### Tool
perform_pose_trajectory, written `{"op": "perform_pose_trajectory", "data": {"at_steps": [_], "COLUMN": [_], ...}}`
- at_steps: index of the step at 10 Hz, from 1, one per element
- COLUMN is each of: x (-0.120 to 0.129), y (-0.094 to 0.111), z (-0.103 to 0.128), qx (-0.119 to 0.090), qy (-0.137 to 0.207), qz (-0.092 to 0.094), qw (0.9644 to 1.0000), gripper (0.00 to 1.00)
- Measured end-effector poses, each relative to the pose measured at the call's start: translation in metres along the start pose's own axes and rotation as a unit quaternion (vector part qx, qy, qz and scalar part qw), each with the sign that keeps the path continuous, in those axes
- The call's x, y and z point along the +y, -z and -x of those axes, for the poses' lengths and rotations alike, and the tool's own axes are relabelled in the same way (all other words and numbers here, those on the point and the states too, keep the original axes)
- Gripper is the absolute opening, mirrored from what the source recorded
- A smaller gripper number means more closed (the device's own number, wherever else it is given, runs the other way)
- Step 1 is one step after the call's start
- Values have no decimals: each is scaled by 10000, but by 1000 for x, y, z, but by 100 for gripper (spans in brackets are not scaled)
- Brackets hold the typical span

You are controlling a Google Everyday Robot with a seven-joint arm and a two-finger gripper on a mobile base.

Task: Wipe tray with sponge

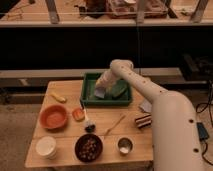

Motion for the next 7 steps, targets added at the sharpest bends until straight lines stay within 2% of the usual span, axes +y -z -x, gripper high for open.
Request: {"op": "perform_pose_trajectory", "data": {"at_steps": [2, 3, 7], "x": [20, 23, 15], "y": [13, 12, -16], "z": [-14, -24, -80], "qx": [219, 330, 734], "qy": [-194, -299, -729], "qz": [21, 54, 196], "qw": [9996, 9990, 9944], "gripper": [15, 15, 15]}}
